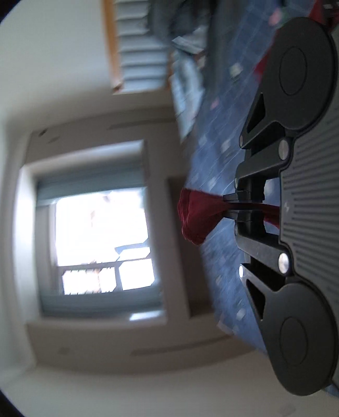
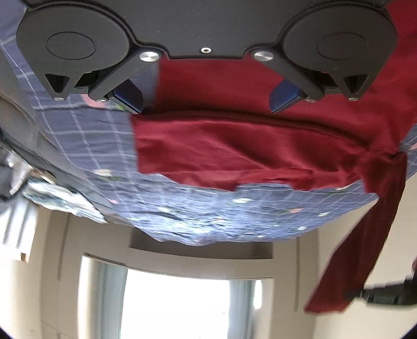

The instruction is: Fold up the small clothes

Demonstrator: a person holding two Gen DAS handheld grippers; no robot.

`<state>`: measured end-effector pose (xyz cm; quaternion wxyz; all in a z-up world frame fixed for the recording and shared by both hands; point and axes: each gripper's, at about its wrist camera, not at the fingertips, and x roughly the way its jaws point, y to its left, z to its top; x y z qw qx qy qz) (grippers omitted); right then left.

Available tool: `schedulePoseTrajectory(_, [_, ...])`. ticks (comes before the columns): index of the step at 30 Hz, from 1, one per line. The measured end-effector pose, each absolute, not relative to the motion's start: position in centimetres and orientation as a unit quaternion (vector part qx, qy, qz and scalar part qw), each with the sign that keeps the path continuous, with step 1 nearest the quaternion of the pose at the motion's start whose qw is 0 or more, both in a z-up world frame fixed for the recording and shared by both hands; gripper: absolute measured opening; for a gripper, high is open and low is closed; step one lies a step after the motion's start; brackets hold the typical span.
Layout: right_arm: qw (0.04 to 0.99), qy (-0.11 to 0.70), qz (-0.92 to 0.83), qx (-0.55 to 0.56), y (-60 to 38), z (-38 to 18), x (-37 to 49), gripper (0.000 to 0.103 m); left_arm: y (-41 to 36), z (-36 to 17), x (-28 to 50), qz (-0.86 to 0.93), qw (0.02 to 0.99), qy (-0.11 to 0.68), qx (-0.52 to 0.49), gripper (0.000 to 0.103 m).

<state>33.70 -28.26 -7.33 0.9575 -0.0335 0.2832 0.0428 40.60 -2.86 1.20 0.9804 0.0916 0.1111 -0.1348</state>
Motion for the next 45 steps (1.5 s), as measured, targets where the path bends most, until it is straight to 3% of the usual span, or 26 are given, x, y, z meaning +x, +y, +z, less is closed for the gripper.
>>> schedulePoseTrajectory(7, [0.954, 0.300, 0.008, 0.025, -33.1, -8.2, 33.0, 0.102, -10.5, -7.8, 40.1, -0.185, 0.952, 0.219, 0.109, 0.003])
schedulePoseTrajectory(11, [0.952, 0.304, 0.003, 0.041, -34.3, -8.7, 32.9, 0.102, -10.7, -8.6, 39.6, -0.209, 0.938, 0.255, 0.110, 0.006])
schedulePoseTrajectory(12, [0.951, 0.305, 0.002, 0.045, -34.5, -8.8, 32.9, 0.102, -10.5, -8.8, 39.5, -0.212, 0.936, 0.262, 0.104, 0.011])
schedulePoseTrajectory(14, [0.951, 0.304, 0.002, 0.052, -34.7, -8.9, 33.1, 0.102, -9.5, -7.9, 39.7, -0.226, 0.931, 0.273, 0.088, 0.034])
schedulePoseTrajectory(15, [0.951, 0.304, 0.003, 0.058, -34.8, -8.9, 33.1, 0.102, -9.0, -7.8, 39.6, -0.229, 0.930, 0.278, 0.075, 0.051])
schedulePoseTrajectory(16, [0.951, 0.303, 0.005, 0.064, -34.8, -8.9, 33.3, 0.102, -8.5, -7.2, 39.6, -0.230, 0.930, 0.281, 0.064, 0.061])
schedulePoseTrajectory(23, [0.944, 0.302, 0.069, 0.114, -33.7, -8.2, 35.3, 0.101, -3.9, -5.0, 37.5, -0.188, 0.935, 0.300, 0.027, 0.087])
schedulePoseTrajectory(25, [0.937, 0.307, 0.105, 0.132, -32.8, -8.1, 36.5, 0.095, -1.9, -4.7, 36.6, -0.156, 0.941, 0.301, 0.019, 0.098])
schedulePoseTrajectory(27, [0.930, 0.313, 0.136, 0.135, -31.3, -8.1, 38.4, 0.091, 0.1, -4.5, 35.9, -0.116, 0.945, 0.306, 0.013, 0.099])
schedulePoseTrajectory(31, [0.927, 0.328, 0.150, 0.106, -28.3, -8.3, 41.7, 0.072, 4.0, -4.7, 35.0, -0.043, 0.947, 0.318, 0.005, 0.102])
schedulePoseTrajectory(35, [0.920, 0.353, 0.144, 0.095, -26.2, -8.8, 43.5, 0.062, 7.2, -5.0, 34.1, 0.002, 0.945, 0.325, -0.017, 0.102])
schedulePoseTrajectory(37, [0.922, 0.354, 0.140, 0.073, -25.2, -8.5, 43.6, 0.032, 8.8, -5.4, 33.8, 0.020, 0.943, 0.331, -0.030, 0.102])
schedulePoseTrajectory(39, [0.923, 0.355, 0.137, 0.058, -24.7, -8.1, 43.8, 0.015, 10.0, -5.8, 33.5, 0.033, 0.940, 0.336, -0.044, 0.102])
schedulePoseTrajectory(45, [0.925, 0.323, 0.186, 0.080, -24.1, -3.2, 45.0, 0.009, 11.8, -7.2, 33.8, 0.050, 0.936, 0.342, -0.067, 0.102])
